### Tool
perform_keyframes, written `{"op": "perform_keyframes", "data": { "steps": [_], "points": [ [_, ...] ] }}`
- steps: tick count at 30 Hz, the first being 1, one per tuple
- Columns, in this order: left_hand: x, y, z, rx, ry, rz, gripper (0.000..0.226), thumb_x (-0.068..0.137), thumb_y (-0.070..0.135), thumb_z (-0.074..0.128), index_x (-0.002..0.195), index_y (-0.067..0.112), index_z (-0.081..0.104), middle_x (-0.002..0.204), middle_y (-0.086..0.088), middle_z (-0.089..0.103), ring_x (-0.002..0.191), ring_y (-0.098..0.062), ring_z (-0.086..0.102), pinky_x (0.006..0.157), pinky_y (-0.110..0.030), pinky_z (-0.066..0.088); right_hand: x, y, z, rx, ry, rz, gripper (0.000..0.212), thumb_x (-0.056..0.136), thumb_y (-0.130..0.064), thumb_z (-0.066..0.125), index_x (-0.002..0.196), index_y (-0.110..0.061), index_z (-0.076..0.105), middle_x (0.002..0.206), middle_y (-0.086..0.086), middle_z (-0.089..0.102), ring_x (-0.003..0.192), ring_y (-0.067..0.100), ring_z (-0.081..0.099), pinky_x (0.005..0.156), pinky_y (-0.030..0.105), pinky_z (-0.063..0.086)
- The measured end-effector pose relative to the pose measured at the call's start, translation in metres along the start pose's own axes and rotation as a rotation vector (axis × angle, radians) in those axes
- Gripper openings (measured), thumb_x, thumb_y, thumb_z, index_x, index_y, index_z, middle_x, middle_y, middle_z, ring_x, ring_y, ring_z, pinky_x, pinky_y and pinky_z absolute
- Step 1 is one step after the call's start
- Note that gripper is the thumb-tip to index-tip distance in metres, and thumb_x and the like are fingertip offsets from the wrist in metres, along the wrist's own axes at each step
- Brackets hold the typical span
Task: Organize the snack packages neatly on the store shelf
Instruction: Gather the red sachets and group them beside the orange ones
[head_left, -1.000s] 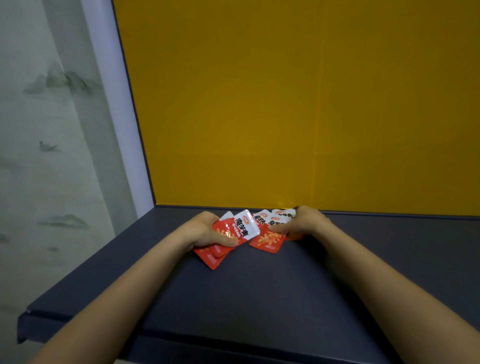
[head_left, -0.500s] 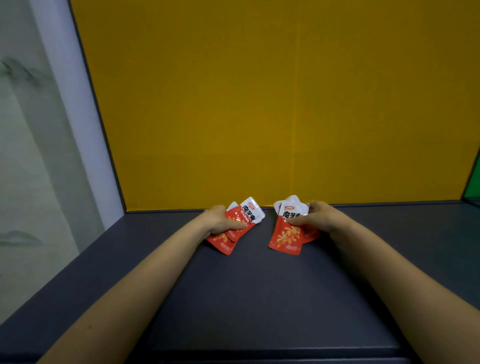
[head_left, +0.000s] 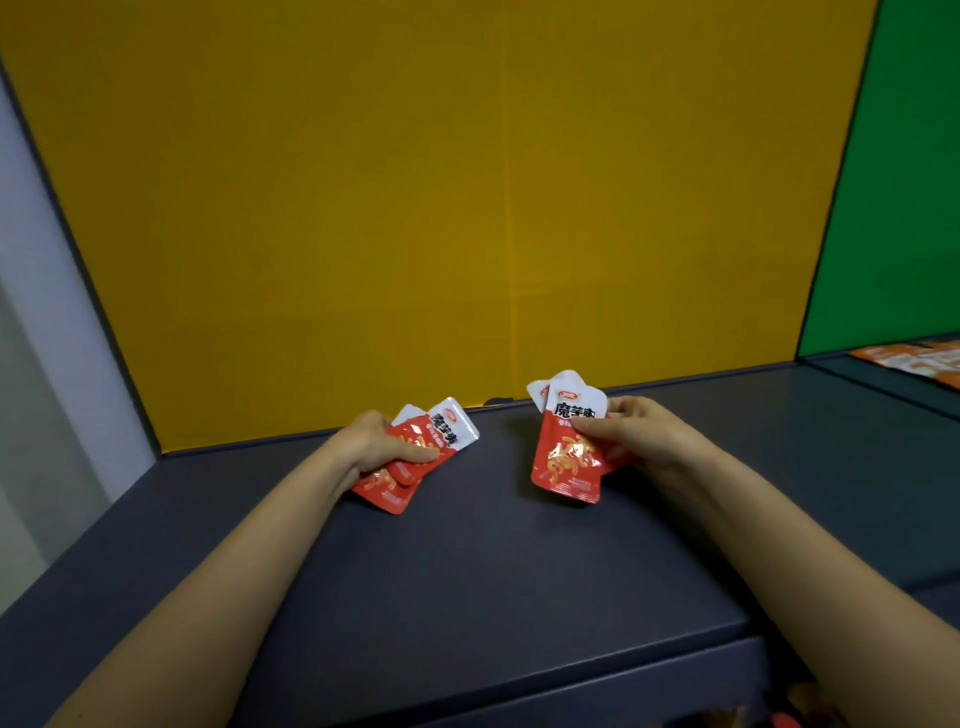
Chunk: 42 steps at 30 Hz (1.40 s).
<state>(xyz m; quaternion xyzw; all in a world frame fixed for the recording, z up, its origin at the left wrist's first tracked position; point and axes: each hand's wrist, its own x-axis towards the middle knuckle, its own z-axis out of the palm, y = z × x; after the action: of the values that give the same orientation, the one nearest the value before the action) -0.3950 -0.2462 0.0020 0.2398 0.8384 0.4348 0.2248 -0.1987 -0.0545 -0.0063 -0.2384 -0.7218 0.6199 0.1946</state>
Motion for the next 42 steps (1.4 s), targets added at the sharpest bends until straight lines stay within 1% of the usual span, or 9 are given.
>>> {"op": "perform_keyframes", "data": {
  "steps": [2,4,8,13,18,26,34,38,42],
  "points": [
    [-0.001,0.0,0.004,-0.106,-0.004,0.02,0.03,0.077,0.016,0.076,0.1,0.004,0.06,0.066,-0.003,0.069,0.056,-0.015,0.064,0.055,-0.026,0.048,-0.012,0.001,-0.01,0.055,0.012,-0.003,0.004,0.088,-0.009,0.062,0.086,-0.009,0.059,0.063,0.0,0.069,0.05,0.009,0.065,0.05,0.023,0.053],
    [-0.006,0.004,0.012,-0.255,-0.035,0.057,0.02,0.081,0.015,0.071,0.096,0.007,0.061,0.057,0.0,0.07,0.05,-0.013,0.066,0.055,-0.027,0.052,-0.027,0.002,-0.022,0.094,0.036,-0.002,0.003,0.088,-0.01,0.061,0.09,-0.01,0.059,0.065,0.0,0.069,0.05,0.008,0.065,0.049,0.023,0.053],
    [-0.03,0.033,0.05,-0.427,-0.162,0.134,0.015,0.085,0.015,0.065,0.099,0.012,0.06,0.068,-0.005,0.074,0.058,-0.018,0.072,0.051,-0.027,0.057,-0.058,0.001,-0.059,0.072,0.108,-0.012,0.013,0.09,-0.013,0.059,0.102,-0.01,0.06,0.08,0.005,0.068,0.061,0.012,0.064,0.051,0.022,0.051],
    [-0.07,0.09,0.146,-0.553,-0.286,0.215,0.011,0.088,0.01,0.062,0.099,0.01,0.062,0.081,-0.007,0.073,0.057,-0.017,0.071,0.05,-0.026,0.057,-0.097,0.004,-0.126,0.067,0.191,-0.007,0.018,0.092,-0.016,0.058,0.106,-0.006,0.061,0.079,0.005,0.069,0.06,0.01,0.065,0.052,0.02,0.049],
    [-0.11,0.146,0.262,-0.613,-0.374,0.21,0.02,0.089,0.014,0.062,0.107,0.008,0.059,0.088,-0.011,0.071,0.058,-0.015,0.071,0.054,-0.027,0.058,-0.146,0.015,-0.216,0.069,0.232,0.011,0.006,0.094,-0.013,0.053,0.094,-0.011,0.058,0.077,0.003,0.066,0.054,0.006,0.063,0.048,0.016,0.051],
    [-0.165,0.221,0.435,-0.686,-0.445,0.194,0.015,0.086,0.021,0.065,0.099,0.013,0.064,0.082,-0.006,0.072,0.058,-0.012,0.069,0.057,-0.028,0.057,-0.22,0.049,-0.363,0.059,0.31,0.03,0.02,0.095,-0.013,0.052,0.112,-0.005,0.057,0.088,0.007,0.069,0.066,0.015,0.065,0.054,0.023,0.052],
    [-0.181,0.292,0.537,-0.745,-0.496,0.107,0.044,0.079,0.016,0.074,0.117,0.005,0.056,0.082,-0.01,0.069,0.051,-0.015,0.068,0.046,-0.028,0.056,-0.236,0.062,-0.469,0.098,0.372,0.057,0.019,0.093,-0.013,0.056,0.11,-0.005,0.059,0.087,0.006,0.069,0.067,0.014,0.065,0.059,0.024,0.054],
    [-0.169,0.326,0.574,-0.724,-0.437,0.116,0.044,0.078,0.016,0.075,0.11,0.009,0.046,0.084,-0.011,0.067,0.063,-0.019,0.066,0.049,-0.029,0.056,-0.226,0.066,-0.517,0.071,0.407,0.06,0.017,0.093,-0.014,0.056,0.109,-0.009,0.058,0.087,0.004,0.068,0.067,0.014,0.064,0.054,0.021,0.055],
    [-0.142,0.358,0.609,-0.72,-0.406,0.188,0.024,0.08,0.009,0.072,0.098,0.011,0.056,0.073,-0.008,0.069,0.046,-0.014,0.066,0.044,-0.03,0.056,-0.206,0.077,-0.574,0.034,0.449,0.018,0.023,0.094,-0.012,0.054,0.116,-0.007,0.058,0.087,0.002,0.066,0.069,0.011,0.061,0.053,0.018,0.051]
  ]
}}
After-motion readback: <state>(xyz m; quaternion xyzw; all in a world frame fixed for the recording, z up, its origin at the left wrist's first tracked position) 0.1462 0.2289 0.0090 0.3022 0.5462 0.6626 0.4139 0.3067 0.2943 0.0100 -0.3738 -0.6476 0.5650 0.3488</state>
